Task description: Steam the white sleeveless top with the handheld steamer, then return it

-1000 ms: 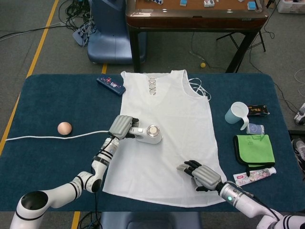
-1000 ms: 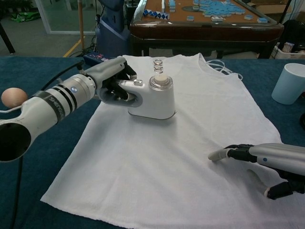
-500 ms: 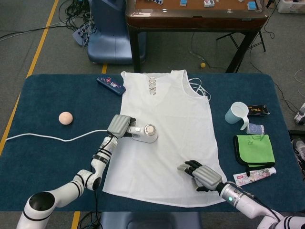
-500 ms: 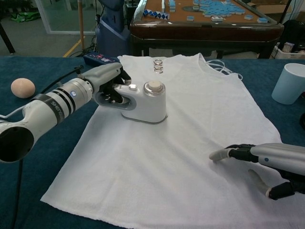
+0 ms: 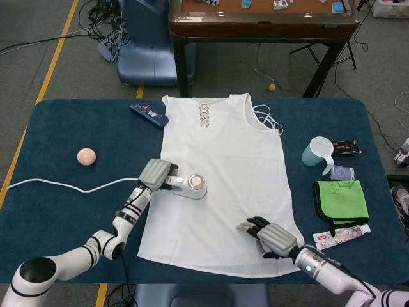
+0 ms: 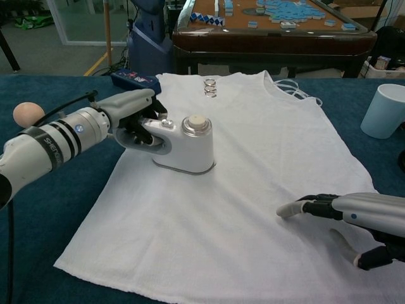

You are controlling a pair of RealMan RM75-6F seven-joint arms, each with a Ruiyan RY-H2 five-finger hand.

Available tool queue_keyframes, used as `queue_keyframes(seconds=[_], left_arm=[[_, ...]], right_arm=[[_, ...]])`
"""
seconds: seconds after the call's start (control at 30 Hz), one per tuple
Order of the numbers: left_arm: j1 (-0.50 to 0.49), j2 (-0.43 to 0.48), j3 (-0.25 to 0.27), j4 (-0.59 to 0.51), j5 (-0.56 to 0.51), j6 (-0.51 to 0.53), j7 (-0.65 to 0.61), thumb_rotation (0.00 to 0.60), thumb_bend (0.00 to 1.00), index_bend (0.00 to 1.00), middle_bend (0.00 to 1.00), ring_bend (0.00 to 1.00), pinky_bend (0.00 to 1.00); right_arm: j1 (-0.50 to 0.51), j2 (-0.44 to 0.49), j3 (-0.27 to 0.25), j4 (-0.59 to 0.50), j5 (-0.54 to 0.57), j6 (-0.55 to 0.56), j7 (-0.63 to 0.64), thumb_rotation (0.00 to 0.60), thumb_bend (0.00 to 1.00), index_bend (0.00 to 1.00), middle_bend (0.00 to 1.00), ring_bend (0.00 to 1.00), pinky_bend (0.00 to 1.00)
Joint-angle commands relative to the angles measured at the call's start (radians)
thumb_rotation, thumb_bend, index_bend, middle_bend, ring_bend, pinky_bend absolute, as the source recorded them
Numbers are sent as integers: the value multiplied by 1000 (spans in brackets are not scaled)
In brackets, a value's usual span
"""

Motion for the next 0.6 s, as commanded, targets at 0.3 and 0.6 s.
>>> queue_keyframes(seconds=[0.3,0.6], left_arm=[[61,79,46,-173,13,26,60,600,314,857,830,677,706],[110,132,98,-289,53,66,89,600,314,856,828,675,706]], right_arm=[[-9,11,-15,-3,-13,12,1,589,844,0,107,21,15],[-19,19,-26,2,-24,26,8,589,844,0,107,21,16]])
